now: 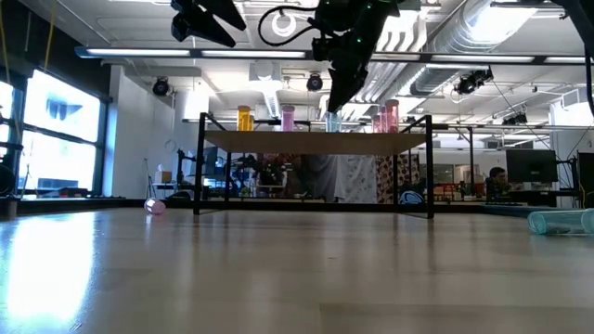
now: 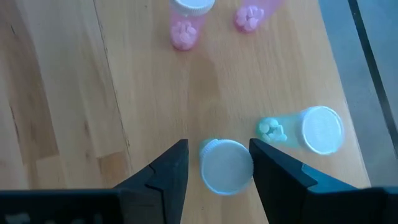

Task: Pick and place medicine bottles onto shelf by color
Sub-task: Put the bottom blue medicine bottle on the shelf aligned with the other blue medicine bottle, then put the purple medicine bottle on the shelf aligned with the other purple medicine bottles

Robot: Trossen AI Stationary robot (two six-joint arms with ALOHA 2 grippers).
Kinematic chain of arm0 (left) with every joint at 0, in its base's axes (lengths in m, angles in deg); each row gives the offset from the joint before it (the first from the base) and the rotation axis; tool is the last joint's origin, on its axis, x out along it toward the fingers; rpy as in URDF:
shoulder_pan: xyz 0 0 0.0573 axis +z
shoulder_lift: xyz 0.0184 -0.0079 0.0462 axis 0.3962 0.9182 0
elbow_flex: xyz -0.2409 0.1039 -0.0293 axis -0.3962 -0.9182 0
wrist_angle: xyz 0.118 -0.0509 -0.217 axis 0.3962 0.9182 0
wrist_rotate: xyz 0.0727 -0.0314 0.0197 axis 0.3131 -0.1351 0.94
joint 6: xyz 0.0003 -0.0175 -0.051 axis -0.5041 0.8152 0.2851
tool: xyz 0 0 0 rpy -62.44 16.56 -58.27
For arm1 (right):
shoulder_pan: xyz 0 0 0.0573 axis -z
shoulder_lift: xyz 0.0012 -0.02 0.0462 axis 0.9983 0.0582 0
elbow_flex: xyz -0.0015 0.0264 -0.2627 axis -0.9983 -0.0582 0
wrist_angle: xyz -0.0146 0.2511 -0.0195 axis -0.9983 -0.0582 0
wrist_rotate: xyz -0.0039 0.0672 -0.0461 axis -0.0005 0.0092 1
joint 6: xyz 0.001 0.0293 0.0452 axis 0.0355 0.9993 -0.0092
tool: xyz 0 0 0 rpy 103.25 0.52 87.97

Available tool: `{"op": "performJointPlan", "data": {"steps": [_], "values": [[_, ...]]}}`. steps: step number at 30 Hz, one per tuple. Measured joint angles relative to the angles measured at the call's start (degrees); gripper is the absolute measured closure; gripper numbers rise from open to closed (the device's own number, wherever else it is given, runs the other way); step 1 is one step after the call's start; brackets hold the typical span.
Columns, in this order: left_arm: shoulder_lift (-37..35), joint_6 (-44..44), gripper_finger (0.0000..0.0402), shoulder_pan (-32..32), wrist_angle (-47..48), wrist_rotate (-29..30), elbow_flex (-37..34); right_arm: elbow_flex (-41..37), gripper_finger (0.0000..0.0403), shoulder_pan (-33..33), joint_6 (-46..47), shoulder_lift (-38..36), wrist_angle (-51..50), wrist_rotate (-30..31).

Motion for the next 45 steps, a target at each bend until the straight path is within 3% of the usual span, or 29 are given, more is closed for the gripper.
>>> {"op": "performJointPlan", "data": {"steps": [12,22,28,39,45], "values": [[0.0,9.1,0.0161,0.4,7.4,4.3,0.0,0.0,0.0242,-0.1,2.4,-5.4,0.3,-0.1],[0.0,15.2,0.0161,0.4,10.9,3.5,0.0,0.0,0.0242,-0.1,2.8,-10.1,1.5,1.4],[0.0,27.3,0.0161,0.4,18.6,3.6,0.0,0.0,0.0242,0.3,3.0,-14.8,4.7,5.7],[0.8,52.4,0.0161,-5.2,34.0,10.1,0.0,0.0,0.0242,-0.3,8.1,-19.3,5.4,5.7],[1.0,60.8,0.0161,-9.0,35.3,10.6,-3.7,0.0,0.0242,-1.3,8.2,-19.4,3.1,5.6]]}}
